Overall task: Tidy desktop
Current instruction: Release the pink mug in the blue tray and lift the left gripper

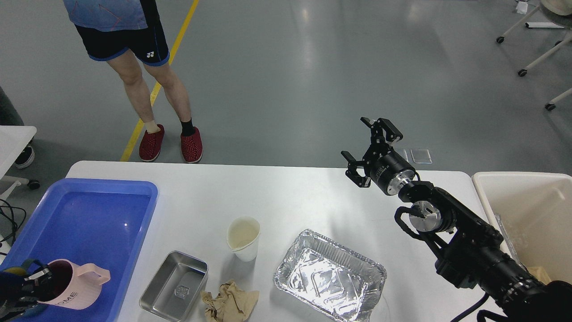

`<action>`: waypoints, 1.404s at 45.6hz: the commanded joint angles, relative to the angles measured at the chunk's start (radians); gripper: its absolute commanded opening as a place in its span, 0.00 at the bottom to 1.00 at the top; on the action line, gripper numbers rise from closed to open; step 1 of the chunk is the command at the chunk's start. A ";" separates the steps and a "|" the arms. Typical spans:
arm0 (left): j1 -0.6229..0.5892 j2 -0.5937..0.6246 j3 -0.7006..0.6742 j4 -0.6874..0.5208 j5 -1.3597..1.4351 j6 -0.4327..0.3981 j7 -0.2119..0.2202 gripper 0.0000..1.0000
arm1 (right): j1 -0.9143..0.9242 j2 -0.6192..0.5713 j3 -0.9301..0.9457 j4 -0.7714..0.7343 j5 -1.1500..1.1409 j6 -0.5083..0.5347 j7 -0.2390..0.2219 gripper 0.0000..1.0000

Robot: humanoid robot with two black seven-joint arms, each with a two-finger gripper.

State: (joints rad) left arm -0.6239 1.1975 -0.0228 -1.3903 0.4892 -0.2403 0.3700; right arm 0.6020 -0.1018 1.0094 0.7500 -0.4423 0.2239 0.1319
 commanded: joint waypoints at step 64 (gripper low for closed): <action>-0.003 0.214 -0.151 -0.222 -0.006 -0.096 -0.189 0.96 | -0.007 0.004 -0.002 0.000 -0.001 -0.003 0.000 1.00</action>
State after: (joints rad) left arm -0.6242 1.3758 -0.1709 -1.5841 0.4831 -0.3342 0.1802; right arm 0.5939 -0.0990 1.0082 0.7501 -0.4433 0.2208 0.1318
